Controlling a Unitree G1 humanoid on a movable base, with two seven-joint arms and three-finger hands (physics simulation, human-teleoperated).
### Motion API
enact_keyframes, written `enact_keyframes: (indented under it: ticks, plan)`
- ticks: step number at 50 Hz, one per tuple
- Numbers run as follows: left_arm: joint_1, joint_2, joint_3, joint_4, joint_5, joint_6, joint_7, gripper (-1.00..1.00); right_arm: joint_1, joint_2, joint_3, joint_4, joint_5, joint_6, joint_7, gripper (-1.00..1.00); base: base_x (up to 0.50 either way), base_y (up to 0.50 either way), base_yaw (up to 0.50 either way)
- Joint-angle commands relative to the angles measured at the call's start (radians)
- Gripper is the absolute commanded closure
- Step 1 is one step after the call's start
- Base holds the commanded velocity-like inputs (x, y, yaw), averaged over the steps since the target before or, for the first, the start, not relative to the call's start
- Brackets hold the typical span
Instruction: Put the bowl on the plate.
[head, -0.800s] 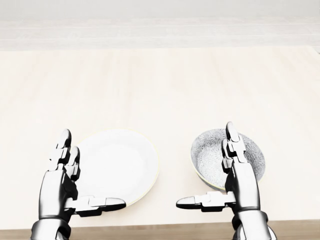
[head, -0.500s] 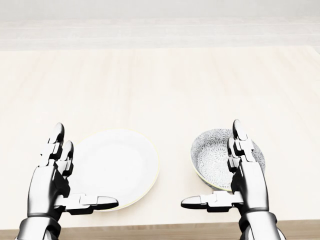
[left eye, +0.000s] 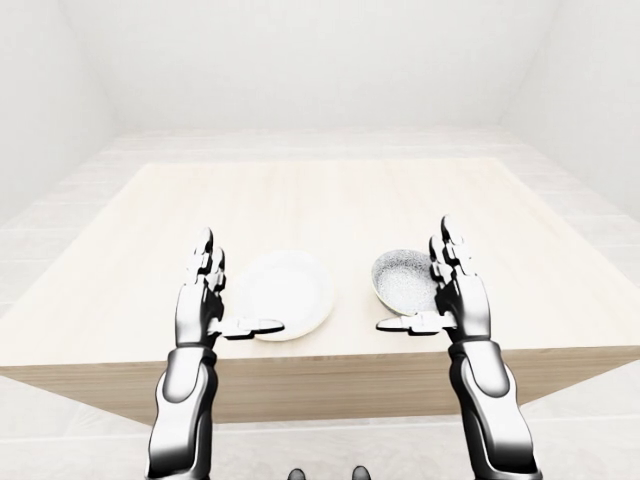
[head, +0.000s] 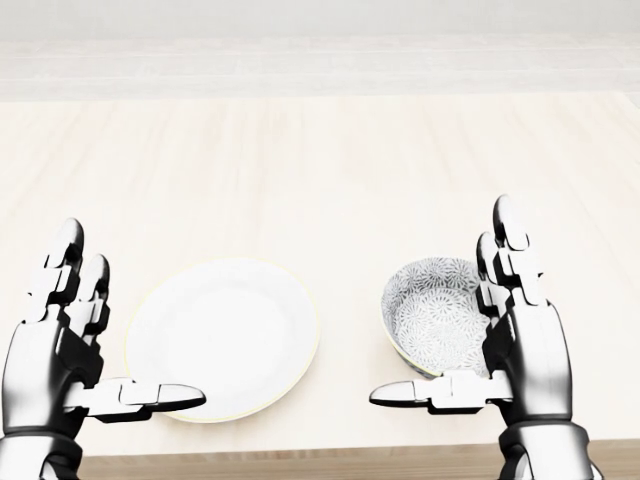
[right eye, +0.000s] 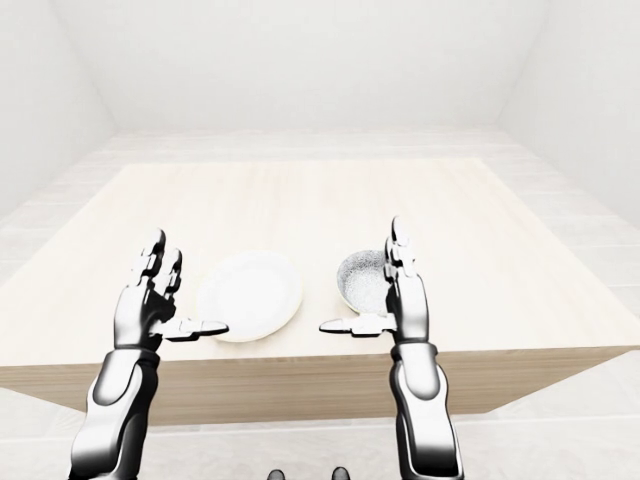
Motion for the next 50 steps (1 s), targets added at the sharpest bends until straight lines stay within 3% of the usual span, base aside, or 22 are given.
enact_keyframes:
  ticks: [1,7,28,42,50]
  plan:
    - [-0.014,0.006,0.025,-0.044,-0.017,0.000,-0.006,-1.00,0.014,-0.003,-0.004,-0.075,-0.015,0.000,0.013,-1.00,0.00,0.00,0.00]
    - [-0.015,0.007,0.032,-0.051,-0.020,0.000,-0.007,-1.00,0.015,-0.001,-0.012,-0.083,-0.007,0.000,0.025,-1.00,0.00,0.00,0.00]
    - [-0.082,0.020,0.026,0.044,-0.003,0.000,0.014,-1.00,0.011,0.001,-0.010,-0.072,-0.023,0.000,0.030,-1.00,0.00,0.43,0.00]
    - [-0.075,0.017,0.011,-0.017,0.000,0.000,0.023,-1.00,0.023,-0.004,-0.024,-0.100,-0.011,0.000,0.048,-1.00,0.00,0.01,0.00]
    - [-0.098,0.019,0.011,0.036,0.004,0.000,0.028,-1.00,0.029,-0.004,-0.031,-0.107,-0.012,0.000,0.056,-1.00,0.00,0.00,0.00]
